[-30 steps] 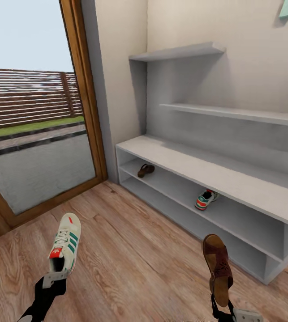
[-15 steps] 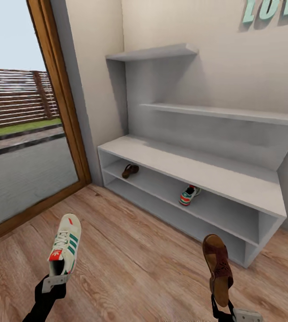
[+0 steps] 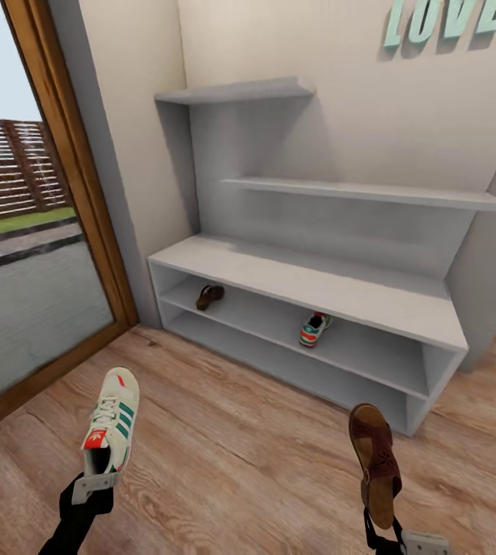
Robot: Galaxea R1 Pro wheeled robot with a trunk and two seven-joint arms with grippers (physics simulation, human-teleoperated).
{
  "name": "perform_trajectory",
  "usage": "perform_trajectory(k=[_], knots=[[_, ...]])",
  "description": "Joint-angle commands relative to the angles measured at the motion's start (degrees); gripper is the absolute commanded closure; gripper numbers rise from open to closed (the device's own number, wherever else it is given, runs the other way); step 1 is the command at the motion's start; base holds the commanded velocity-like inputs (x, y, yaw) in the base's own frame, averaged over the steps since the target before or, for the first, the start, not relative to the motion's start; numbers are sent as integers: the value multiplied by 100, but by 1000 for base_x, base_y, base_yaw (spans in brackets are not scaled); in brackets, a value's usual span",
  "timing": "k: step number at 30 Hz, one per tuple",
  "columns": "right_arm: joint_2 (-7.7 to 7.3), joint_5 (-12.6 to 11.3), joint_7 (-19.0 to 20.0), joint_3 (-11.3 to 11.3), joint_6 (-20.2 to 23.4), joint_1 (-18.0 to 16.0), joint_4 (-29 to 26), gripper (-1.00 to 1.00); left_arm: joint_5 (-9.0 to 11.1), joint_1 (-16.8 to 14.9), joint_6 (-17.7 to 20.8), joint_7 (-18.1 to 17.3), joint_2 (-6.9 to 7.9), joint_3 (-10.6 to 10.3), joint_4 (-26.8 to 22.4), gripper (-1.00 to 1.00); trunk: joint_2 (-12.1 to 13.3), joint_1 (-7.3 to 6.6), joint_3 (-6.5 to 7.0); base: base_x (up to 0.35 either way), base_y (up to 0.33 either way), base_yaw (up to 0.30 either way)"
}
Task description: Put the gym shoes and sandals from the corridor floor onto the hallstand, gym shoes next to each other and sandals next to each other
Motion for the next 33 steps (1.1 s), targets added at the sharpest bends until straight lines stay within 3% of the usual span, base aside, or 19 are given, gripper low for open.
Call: perform_trajectory(k=[1,21,33], knots=[[5,13,59,-46,-13,-6,2,100,-58,-5,-24,-46,-5,48,3,100,-2,0,-5,97,301,-264],[5,15,59,-46,-13,-5,2,100,-58,-5,-40,-49,-5,41,-16,100,-2,0,-5,14,44,-263],[5,13,59,-46,-13,-6,2,100,-58,-5,-46,-53,-5,33,-24,100,-2,0,-5,-112,107,-264]])
